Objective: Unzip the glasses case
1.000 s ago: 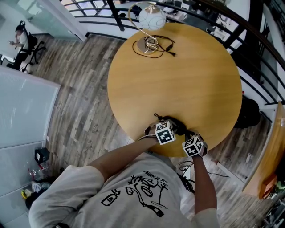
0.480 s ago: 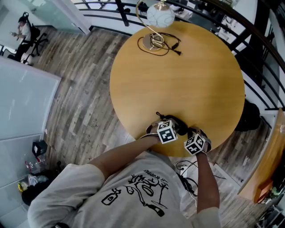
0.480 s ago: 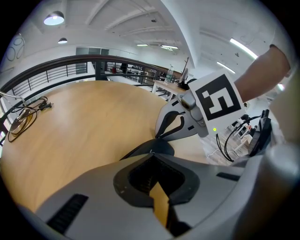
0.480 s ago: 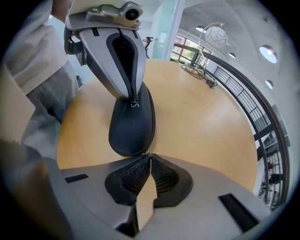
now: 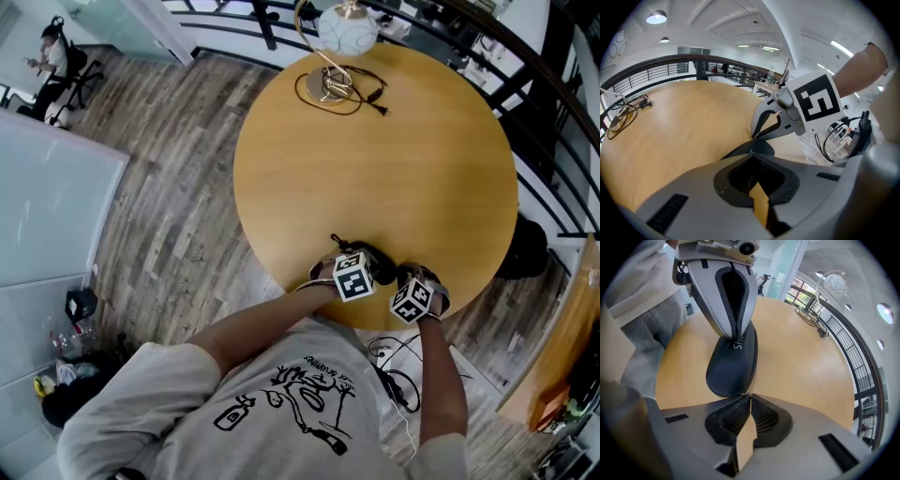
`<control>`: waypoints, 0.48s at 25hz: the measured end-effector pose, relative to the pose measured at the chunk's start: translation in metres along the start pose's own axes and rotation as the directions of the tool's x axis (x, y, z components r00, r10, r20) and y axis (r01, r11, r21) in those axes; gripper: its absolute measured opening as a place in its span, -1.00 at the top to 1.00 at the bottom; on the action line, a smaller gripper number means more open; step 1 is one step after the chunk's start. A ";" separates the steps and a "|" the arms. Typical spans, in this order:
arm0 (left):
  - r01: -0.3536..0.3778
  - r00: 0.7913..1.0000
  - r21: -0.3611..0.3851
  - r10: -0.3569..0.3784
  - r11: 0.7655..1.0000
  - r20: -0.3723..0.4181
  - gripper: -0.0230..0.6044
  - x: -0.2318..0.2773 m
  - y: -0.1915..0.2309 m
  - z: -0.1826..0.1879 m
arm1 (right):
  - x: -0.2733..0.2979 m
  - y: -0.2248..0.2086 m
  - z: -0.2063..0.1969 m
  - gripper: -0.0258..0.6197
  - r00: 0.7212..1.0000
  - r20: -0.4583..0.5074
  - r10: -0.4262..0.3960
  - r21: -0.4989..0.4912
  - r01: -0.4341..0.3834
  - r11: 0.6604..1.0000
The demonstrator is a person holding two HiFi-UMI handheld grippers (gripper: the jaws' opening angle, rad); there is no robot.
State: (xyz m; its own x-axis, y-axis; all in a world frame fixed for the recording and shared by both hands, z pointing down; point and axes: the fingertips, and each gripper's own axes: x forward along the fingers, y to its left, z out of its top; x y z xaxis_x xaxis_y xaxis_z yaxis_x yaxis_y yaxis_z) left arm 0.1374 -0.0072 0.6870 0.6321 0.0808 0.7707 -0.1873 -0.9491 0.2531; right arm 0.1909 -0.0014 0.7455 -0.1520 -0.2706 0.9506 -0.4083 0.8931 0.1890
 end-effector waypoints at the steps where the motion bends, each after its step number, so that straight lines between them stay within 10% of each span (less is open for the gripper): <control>1: 0.002 1.000 -0.001 -0.002 1.000 0.000 0.91 0.000 0.000 0.000 | 0.000 -0.001 0.000 0.85 1.000 -0.001 -0.001 -0.009 0.001 1.000; 12: 0.018 0.999 -0.019 -0.019 1.000 -0.040 0.91 -0.005 0.007 0.000 | -0.002 0.008 0.006 0.85 0.999 0.017 0.033 0.055 -0.033 0.998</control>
State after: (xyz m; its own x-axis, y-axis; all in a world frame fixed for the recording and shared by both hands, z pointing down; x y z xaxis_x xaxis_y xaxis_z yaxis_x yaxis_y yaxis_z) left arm 0.1331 -0.0142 0.6852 0.6048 0.1112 0.7886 -0.1899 -0.9415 0.2783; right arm 0.1827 0.0037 0.7436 -0.1804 -0.2474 0.9520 -0.4515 0.8807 0.1433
